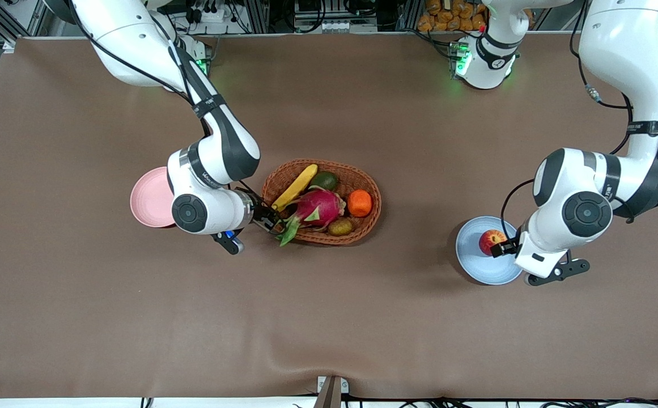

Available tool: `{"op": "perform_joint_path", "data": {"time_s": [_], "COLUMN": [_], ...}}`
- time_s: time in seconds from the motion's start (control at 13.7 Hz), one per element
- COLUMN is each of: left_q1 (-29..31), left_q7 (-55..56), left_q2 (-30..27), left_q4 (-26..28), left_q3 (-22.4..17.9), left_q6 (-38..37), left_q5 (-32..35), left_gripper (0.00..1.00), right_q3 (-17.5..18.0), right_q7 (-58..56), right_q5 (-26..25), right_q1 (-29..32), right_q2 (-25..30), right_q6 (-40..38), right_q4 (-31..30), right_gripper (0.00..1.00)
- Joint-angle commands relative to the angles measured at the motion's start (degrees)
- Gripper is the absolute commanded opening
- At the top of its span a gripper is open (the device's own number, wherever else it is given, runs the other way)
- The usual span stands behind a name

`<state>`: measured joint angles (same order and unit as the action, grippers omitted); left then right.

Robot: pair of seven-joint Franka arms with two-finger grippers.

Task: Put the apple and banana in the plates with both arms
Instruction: 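Open the left gripper on the apple while the right gripper grasps the banana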

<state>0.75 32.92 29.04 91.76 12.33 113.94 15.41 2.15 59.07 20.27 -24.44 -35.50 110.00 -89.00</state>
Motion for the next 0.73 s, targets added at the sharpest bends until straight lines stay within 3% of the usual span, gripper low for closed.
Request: {"op": "perform_joint_path", "data": {"time_s": [0.0, 0.22, 0.29, 0.44, 0.66], "left_q1": [0.3, 0.4, 0.3, 0.3, 0.4], "left_q7": [-2.1, -5.5, -5.8, -6.5, -9.4], "left_q2": [-1.8, -4.2, -5.0, -6.8, -10.0], "left_q4": [-2.1, -2.3, -2.3, -2.3, -2.4], "left_q3": [0.4, 0.5, 0.5, 0.5, 0.4], "left_q6": [-4.2, -5.1, -5.1, -6.3, -8.0], "left_q5": [0.8, 0.0, -1.5, -4.2, -7.5], "left_gripper": [1.00, 1.00, 1.00, 1.00, 1.00], "right_q3": [-0.5, -0.5, -0.5, -0.5, -0.5], "right_q7": [0.7, 0.7, 0.7, 0.6, 0.3], "right_q5": [0.8, 0.7, 0.7, 0.6, 0.6], "right_q1": [-1.6, -1.9, -1.9, -1.7, -1.1], "right_q2": [-1.4, -1.8, -1.8, -1.9, -1.8], "right_q6": [1.1, 1.4, 1.4, 1.2, 1.1], "right_q4": [0.9, 0.8, 0.8, 0.7, 0.9], "right_gripper": [0.50, 0.46, 0.39, 0.10, 0.02]}}
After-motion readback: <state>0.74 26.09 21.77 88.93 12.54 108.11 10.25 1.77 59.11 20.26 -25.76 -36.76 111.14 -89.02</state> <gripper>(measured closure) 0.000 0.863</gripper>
